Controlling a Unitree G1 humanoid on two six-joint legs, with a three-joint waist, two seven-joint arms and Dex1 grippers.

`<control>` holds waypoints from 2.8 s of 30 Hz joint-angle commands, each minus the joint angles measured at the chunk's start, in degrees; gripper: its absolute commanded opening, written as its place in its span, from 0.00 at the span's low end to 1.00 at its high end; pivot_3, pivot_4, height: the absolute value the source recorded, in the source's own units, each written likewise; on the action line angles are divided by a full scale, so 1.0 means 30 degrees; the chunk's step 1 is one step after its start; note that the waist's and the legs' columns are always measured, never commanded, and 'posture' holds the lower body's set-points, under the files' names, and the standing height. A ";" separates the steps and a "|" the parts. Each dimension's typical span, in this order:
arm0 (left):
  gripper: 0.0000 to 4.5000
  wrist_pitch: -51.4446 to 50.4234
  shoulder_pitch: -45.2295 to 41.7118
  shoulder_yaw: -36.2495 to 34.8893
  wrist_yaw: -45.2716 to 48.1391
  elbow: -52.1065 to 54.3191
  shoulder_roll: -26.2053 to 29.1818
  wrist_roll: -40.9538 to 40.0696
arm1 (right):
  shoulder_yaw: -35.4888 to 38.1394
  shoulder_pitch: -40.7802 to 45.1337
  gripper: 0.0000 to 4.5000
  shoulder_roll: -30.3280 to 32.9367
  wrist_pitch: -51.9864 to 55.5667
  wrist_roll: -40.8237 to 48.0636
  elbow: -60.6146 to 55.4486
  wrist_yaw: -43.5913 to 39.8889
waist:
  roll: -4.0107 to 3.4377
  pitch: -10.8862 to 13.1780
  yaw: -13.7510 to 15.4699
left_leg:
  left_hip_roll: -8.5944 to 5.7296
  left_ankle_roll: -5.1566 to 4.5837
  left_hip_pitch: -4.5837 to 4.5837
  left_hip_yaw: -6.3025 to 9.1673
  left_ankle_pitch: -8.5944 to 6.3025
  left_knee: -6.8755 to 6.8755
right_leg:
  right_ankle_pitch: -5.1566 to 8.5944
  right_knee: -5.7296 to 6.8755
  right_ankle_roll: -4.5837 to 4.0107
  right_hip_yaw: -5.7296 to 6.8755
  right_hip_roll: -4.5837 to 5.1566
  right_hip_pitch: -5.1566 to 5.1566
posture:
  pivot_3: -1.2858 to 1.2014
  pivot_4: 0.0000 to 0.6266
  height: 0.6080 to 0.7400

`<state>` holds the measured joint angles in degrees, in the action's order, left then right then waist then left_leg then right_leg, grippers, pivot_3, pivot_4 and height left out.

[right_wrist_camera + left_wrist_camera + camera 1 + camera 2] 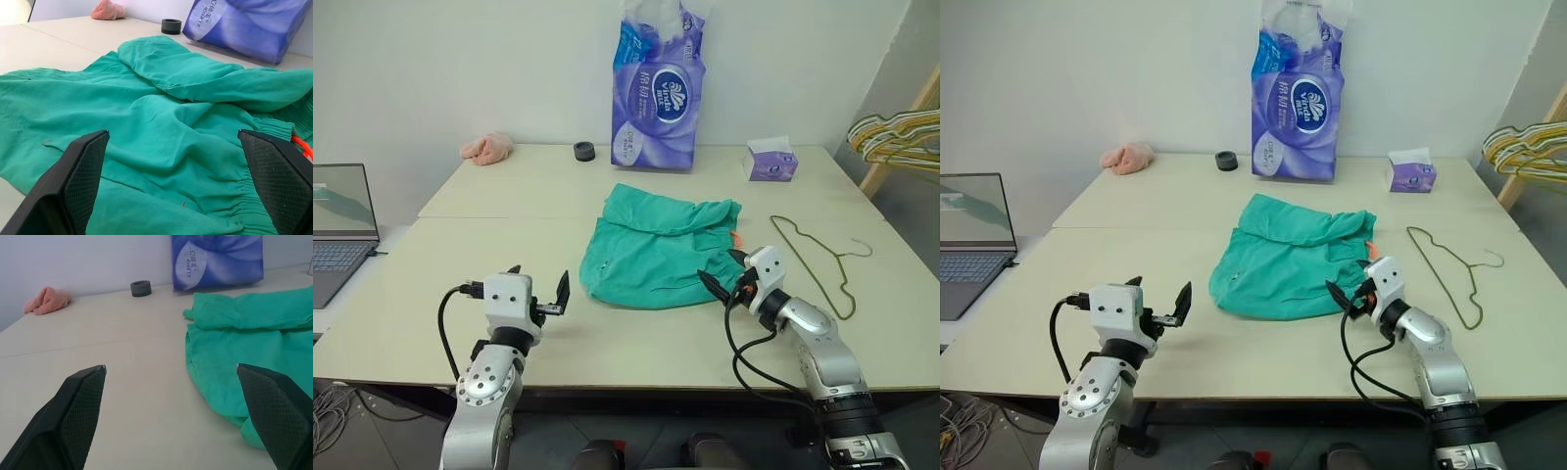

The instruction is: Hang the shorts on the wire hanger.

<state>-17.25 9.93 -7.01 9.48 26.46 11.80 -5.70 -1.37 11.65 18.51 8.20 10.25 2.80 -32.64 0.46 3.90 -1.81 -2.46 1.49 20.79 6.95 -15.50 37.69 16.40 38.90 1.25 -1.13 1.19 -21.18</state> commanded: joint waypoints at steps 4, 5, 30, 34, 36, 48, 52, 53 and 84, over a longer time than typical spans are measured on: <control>1.00 0.0647 0.0004 -0.0111 0.0394 0.0390 0.0245 -0.0141 | 0.0044 0.0369 1.00 -0.0007 -0.0494 0.0097 -0.0253 -0.0182 | 0.0000 0.0000 -0.0005 | 0.0001 0.0000 0.0000 0.0001 0.0000 0.0000 | 0.0000 0.0000 0.0000 0.0000 0.0000 0.0000 | 0.49 0.00 1.00; 1.00 0.0769 0.0052 -0.0062 0.0547 0.0365 0.0305 -0.0159 | 0.0046 0.0336 1.00 -0.0013 -0.0509 0.0096 -0.0269 -0.0176 | 0.0000 0.0000 -0.0004 | 0.0001 0.0000 0.0000 0.0000 0.0000 0.0000 | 0.0000 0.0000 -0.0001 -0.0001 0.0000 0.0000 | 0.49 0.00 1.00; 1.00 0.2252 -0.3364 0.4313 0.8136 -0.3447 0.5732 0.0775 | -0.2870 -0.1524 1.00 0.6450 0.2649 0.2855 -0.6484 -0.9424 | -0.0025 0.0013 -0.0302 | 0.0007 -0.0002 -0.0006 0.0004 -0.0002 -0.0001 | 0.0011 -0.0007 -0.0016 0.0027 -0.0004 0.0008 | 0.46 0.01 1.00; 1.00 0.3403 -0.5539 0.5182 0.8957 -0.6415 0.6546 0.1866 | -0.3027 -0.1490 1.00 0.6309 0.2884 0.2903 -0.6800 -0.9392 | -0.0031 0.0023 -0.0594 | 0.0012 -0.0001 0.0000 0.0003 -0.0002 -0.0002 | 0.0010 -0.0005 -0.0014 0.0024 -0.0008 0.0000 | 0.45 0.01 1.00; 1.00 0.3896 -0.6539 0.5657 0.9099 -0.7916 0.6629 0.2539 | -0.3058 -0.1559 1.00 0.6264 0.2815 0.2846 -0.6805 -0.9376 | -0.0024 0.0026 -0.0623 | 0.0011 0.0002 0.0004 0.0003 -0.0004 -0.0003 | 0.0009 -0.0012 -0.0012 0.0020 -0.0007 -0.0002 | 0.45 0.01 1.00; 0.87 0.7174 -0.9471 0.6977 0.9560 -1.3038 0.6611 0.4853 | -0.2584 -0.2022 1.00 0.6171 0.1058 0.1751 -0.5498 -0.8610 | -0.0003 0.0049 -0.1067 | 0.0014 0.0020 0.0012 0.0017 -0.0018 -0.0020 | 0.0009 -0.0046 -0.0004 0.0028 0.0001 -0.0003 | 0.43 0.04 1.00; 0.59 0.7793 -0.9646 0.6963 0.9669 -1.3550 0.6327 0.4737 | -0.2324 -0.1174 1.00 0.5951 -0.0659 0.0200 -0.3702 -0.7186 | -0.0005 0.0055 -0.1148 | 0.0014 0.0020 0.0012 0.0015 -0.0017 -0.0020 | 0.0008 -0.0044 -0.0003 0.0024 0.0000 -0.0005 | 0.43 0.04 1.00; 0.52 0.7904 -0.9692 0.6918 0.9626 -1.3632 0.6309 0.4738 | -0.2381 -0.0774 1.00 0.6017 -0.1268 -0.0395 -0.3033 -0.6902 | -0.0007 0.0057 -0.1184 | 0.0015 0.0020 0.0012 0.0011 -0.0017 -0.0020 | 0.0007 -0.0043 -0.0001 0.0019 0.0000 -0.0007 | 0.43 0.04 1.00; 0.00 0.6414 -1.3224 0.3231 1.0405 -1.2798 0.7010 0.1844 | -0.7442 1.3641 0.35 0.1859 -1.2317 -1.0926 1.8963 -0.2673 | 0.0044 -0.0006 -0.2618 | 0.0013 0.0046 -0.0015 0.0034 0.0018 -0.0045 | -0.0077 0.0027 -0.0119 0.0008 0.0002 -0.0020 | 0.45 0.00 1.00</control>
<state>1.68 -28.39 4.42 40.68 -12.27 32.13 0.85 -25.53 50.35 24.27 -29.47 -23.66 59.07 -41.03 0.59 3.88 -9.66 -2.43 1.63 20.76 7.05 -15.44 37.55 16.17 38.98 0.90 -1.12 1.20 -21.26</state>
